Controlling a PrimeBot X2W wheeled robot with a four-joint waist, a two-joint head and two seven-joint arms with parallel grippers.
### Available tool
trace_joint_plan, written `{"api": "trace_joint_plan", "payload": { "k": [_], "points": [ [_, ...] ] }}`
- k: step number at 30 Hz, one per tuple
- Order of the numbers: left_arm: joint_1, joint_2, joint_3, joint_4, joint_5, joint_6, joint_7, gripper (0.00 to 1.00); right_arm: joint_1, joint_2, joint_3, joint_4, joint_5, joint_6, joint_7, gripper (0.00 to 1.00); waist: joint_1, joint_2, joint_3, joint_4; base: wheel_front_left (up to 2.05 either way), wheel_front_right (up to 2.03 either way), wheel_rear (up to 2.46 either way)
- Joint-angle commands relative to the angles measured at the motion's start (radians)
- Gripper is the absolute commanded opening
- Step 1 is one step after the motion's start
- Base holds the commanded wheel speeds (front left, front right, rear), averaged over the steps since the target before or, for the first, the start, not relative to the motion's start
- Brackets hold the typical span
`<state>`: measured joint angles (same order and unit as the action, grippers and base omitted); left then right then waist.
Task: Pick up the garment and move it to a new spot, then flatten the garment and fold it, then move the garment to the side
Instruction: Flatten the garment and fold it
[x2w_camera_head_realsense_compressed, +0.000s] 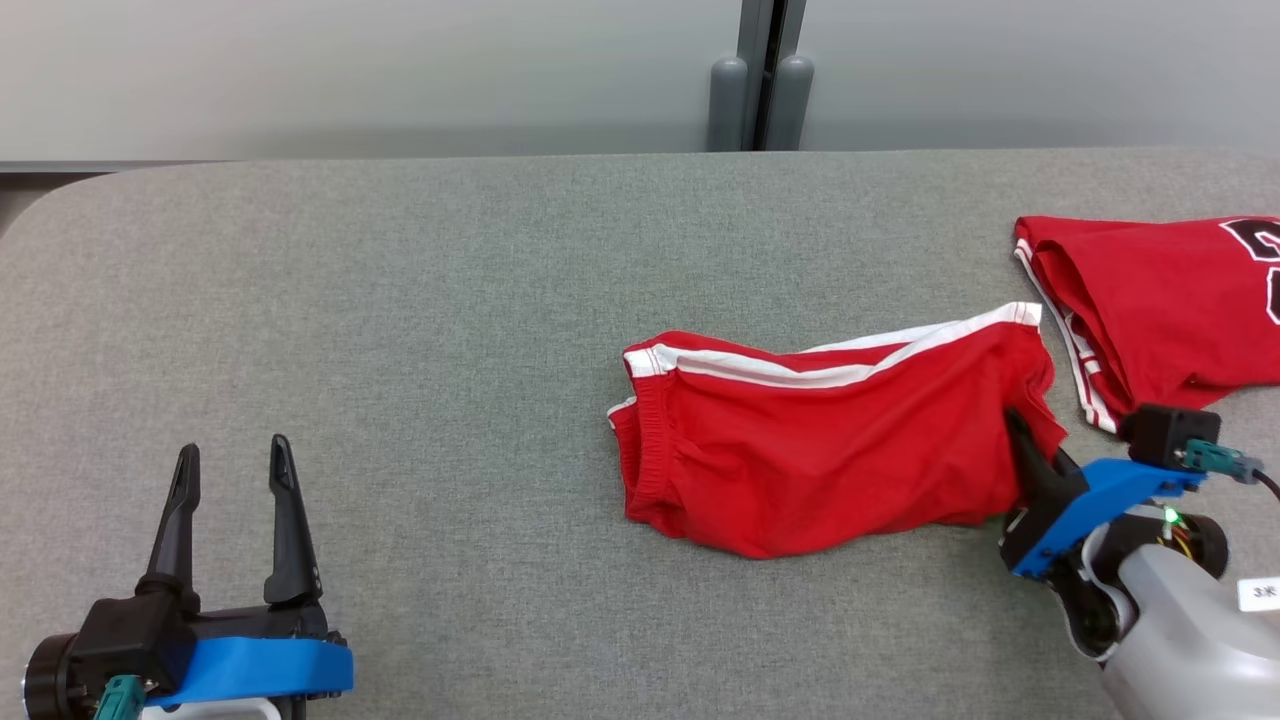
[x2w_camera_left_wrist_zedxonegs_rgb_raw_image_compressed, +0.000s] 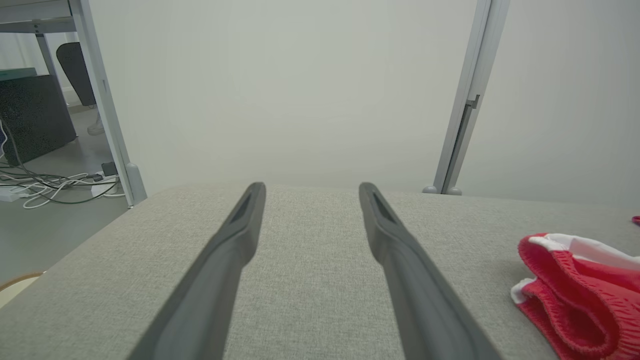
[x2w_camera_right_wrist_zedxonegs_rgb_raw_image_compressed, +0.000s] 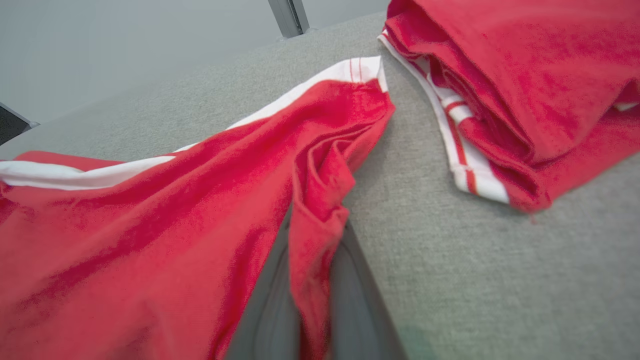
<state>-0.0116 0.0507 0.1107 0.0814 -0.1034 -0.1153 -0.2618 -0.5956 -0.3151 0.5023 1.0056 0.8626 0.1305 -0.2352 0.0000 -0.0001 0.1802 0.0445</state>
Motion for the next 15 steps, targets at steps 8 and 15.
{"api": "trace_joint_plan", "payload": {
  "k": [8, 15],
  "points": [
    [0.013, 0.0, -0.002, 0.003, 0.004, -0.007, -0.004, 1.0, -0.056, 0.052, 0.038, -0.118, -0.006, 0.001, -0.022, 0.0, 0.0, 0.0001, -0.023, 0.004, 0.0, 0.0, 0.0],
    [0.011, 0.0, -0.013, 0.002, -0.004, -0.003, -0.004, 1.0, -0.096, 0.105, 0.089, -0.191, -0.024, 0.001, -0.024, 0.0, 0.0, 0.0001, -0.035, 0.032, 0.0, 0.0, 0.0]
  ]
}}
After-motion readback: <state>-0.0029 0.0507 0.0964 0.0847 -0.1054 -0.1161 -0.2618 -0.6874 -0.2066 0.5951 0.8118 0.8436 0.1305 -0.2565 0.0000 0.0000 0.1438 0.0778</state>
